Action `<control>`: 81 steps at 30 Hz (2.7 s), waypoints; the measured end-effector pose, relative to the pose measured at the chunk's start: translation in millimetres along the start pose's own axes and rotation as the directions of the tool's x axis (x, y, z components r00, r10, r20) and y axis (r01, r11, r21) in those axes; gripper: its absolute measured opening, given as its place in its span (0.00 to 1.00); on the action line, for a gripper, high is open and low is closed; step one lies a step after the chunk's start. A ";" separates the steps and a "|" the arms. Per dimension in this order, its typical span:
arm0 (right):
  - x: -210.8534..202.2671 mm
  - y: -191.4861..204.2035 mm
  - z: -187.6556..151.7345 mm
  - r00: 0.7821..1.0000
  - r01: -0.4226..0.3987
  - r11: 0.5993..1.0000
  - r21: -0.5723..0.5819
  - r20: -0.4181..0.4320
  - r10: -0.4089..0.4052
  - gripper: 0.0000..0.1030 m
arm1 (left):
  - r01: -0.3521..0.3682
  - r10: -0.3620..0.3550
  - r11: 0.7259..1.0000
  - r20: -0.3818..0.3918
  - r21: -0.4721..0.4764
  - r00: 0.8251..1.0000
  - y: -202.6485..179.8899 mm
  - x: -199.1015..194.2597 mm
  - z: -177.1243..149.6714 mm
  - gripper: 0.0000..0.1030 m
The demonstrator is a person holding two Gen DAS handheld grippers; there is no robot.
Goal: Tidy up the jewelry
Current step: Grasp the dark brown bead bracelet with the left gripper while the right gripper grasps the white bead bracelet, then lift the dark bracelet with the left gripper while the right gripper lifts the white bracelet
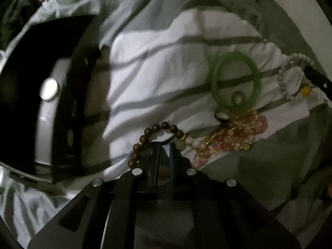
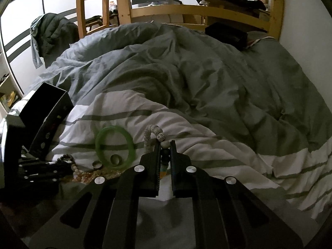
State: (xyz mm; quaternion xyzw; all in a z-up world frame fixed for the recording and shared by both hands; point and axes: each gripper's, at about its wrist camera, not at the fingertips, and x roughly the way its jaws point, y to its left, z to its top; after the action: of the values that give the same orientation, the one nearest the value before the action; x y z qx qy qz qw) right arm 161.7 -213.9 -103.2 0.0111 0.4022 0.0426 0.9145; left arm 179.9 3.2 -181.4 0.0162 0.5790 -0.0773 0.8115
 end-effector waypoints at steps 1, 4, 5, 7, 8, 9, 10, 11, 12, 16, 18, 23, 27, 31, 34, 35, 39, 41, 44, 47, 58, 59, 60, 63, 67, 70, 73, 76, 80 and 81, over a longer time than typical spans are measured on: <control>0.0 -0.2 0.1 1.000 -0.001 1.000 0.001 0.000 0.001 0.09 | 0.035 -0.035 0.999 -0.022 -0.026 0.999 5.5 4.0 -1.3 0.12; -0.5 -1.4 -0.4 1.000 -0.004 1.000 0.011 0.000 0.004 0.09 | 0.207 -0.209 0.960 0.005 -0.187 0.978 36.5 10.7 -5.9 0.17; -0.4 -1.5 0.0 1.000 -0.005 1.000 0.014 -0.001 0.005 0.09 | 0.282 -0.283 0.929 0.034 -0.238 0.959 47.7 12.7 -9.5 0.20; 0.6 -0.6 -0.1 1.000 -0.006 1.000 0.014 -0.005 0.006 0.09 | 0.440 -0.426 0.833 0.119 -0.335 0.897 70.4 13.6 -18.8 0.28; 1.5 -0.1 -0.1 1.000 -0.006 1.000 0.012 -0.007 0.006 0.09 | 0.440 -0.429 0.832 0.113 -0.336 0.896 73.3 13.8 -18.1 0.28; 1.7 0.3 -0.1 1.000 -0.005 1.000 0.010 -0.008 0.005 0.09 | 0.416 -0.408 0.856 0.093 -0.306 0.908 70.1 12.1 -16.2 0.28; 1.5 0.8 -0.1 1.000 -0.005 1.000 0.008 -0.007 0.005 0.09 | 0.361 -0.351 0.897 0.086 -0.256 0.933 62.4 6.9 -14.8 0.28; 1.1 0.4 -0.1 1.000 -0.006 1.000 0.007 -0.005 0.006 0.09 | 0.311 -0.300 0.925 0.084 -0.219 0.950 54.7 3.3 -16.1 0.28; 1.1 -0.1 -0.3 1.000 -0.006 1.000 0.008 -0.005 0.006 0.09 | 0.226 -0.215 0.962 0.083 -0.156 0.973 42.5 -1.7 -16.3 0.31; 1.5 -0.1 -0.8 1.000 -0.004 1.000 0.010 -0.011 0.004 0.09 | 0.006 -0.007 1.000 0.108 0.012 0.994 10.6 -12.8 -17.1 0.48; 1.9 1.3 -1.0 1.000 -0.003 1.000 0.006 -0.013 0.003 0.09 | -0.077 0.067 0.994 0.118 0.077 0.991 -0.4 -12.0 -18.9 0.49; 2.2 0.6 -1.5 1.000 -0.002 1.000 0.004 -0.014 0.002 0.09 | -0.089 0.075 0.993 0.159 0.084 0.984 5.3 -20.2 -24.5 0.39; 2.3 0.7 -1.5 1.000 -0.005 1.000 0.000 -0.013 0.005 0.09 | -0.006 0.004 1.000 0.176 0.012 0.984 24.6 -31.2 -21.0 0.05; 2.1 1.0 -1.9 1.000 -0.005 1.000 0.001 -0.012 0.005 0.09 | -0.019 0.013 0.999 0.203 0.027 0.979 29.1 -42.7 -19.8 0.03; 2.1 1.0 -2.1 1.000 -0.006 1.000 0.002 -0.013 0.006 0.09 | -0.092 0.081 0.995 0.218 0.038 0.973 -5.9 -45.1 -22.3 0.08; 2.2 1.0 -2.0 1.000 -0.006 1.000 0.001 -0.013 0.006 0.09 | -0.120 0.109 0.992 0.229 0.036 0.967 -7.5 -47.8 -24.0 0.16; 2.3 1.1 -2.2 1.000 -0.005 1.000 0.001 -0.013 0.005 0.09 | -0.212 0.182 0.975 0.326 0.060 0.928 -22.1 -54.4 -13.2 0.86; 2.1 1.4 -2.5 1.000 -0.005 1.000 0.000 -0.013 0.005 0.09 | -0.231 0.191 0.969 0.322 0.091 0.927 -30.2 -48.9 -6.4 0.86; 2.2 2.7 -3.9 1.000 -0.004 1.000 -0.004 -0.016 0.004 0.09 | -0.189 0.159 0.976 0.252 0.103 0.955 -28.3 -35.1 -3.2 0.71; 2.8 2.0 -4.6 1.000 -0.002 1.000 -0.003 -0.020 0.002 0.09 | -0.121 0.098 0.988 0.221 0.095 0.970 -22.5 -33.2 -5.0 0.34; 3.0 1.2 -4.4 1.000 0.000 1.000 -0.002 -0.021 0.000 0.09 | -0.026 -0.003 0.991 0.213 0.133 0.977 -34.2 -47.5 -20.4 0.04; 2.6 1.1 -4.5 1.000 0.000 1.000 -0.002 -0.020 0.000 0.09 | -0.022 -0.006 0.991 0.214 0.130 0.977 -34.8 -49.5 -20.8 0.04; 2.1 0.9 -4.6 1.000 -0.002 1.000 -0.001 -0.018 0.002 0.09 | -0.018 -0.009 0.992 0.215 0.126 0.977 -35.1 -52.6 -21.7 0.04; 0.1 0.8 -4.6 1.000 -0.005 1.000 -0.002 -0.013 0.005 0.09 | 0.000 -0.027 0.993 0.223 0.119 0.974 -34.0 -59.3 -15.3 0.04; -5.6 -0.5 -5.7 1.000 -0.009 1.000 0.011 -0.028 0.010 0.09 | 0.007 -0.037 0.992 0.241 0.123 0.970 -36.1 -72.6 -14.8 0.04; -13.1 -0.6 -6.3 0.999 -0.018 1.000 0.018 -0.033 0.019 0.09 | 0.020 -0.049 0.993 0.248 0.119 0.968 -36.4 -83.6 -18.2 0.04; -24.7 1.9 -6.3 1.000 -0.020 1.000 0.012 -0.023 0.021 0.09 | 0.027 -0.054 0.994 0.257 0.105 0.965 -33.3 -93.7 -20.3 0.04; -38.7 5.4 -5.4 0.999 -0.041 0.999 0.009 -0.011 0.041 0.09 | 0.021 -0.051 0.994 0.273 0.111 0.961 -33.1 -106.7 -24.3 0.04; -56.2 7.2 -1.8 0.996 -0.091 0.995 0.025 -0.008 0.092 0.09 | 0.022 -0.052 0.995 0.311 0.100 0.949 -26.9 -125.6 -28.7 0.04; -59.9 7.8 -0.6 0.995 -0.104 0.994 0.029 -0.006 0.104 0.09 | 0.024 -0.054 0.995 0.316 0.098 0.947 -24.6 -129.2 -29.4 0.04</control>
State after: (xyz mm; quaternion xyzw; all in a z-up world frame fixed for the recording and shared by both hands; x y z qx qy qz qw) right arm 120.4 -211.3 -59.2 0.0451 0.4053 0.0845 0.9091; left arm 107.7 -3.8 -67.8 0.0295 0.4367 -0.1217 0.8908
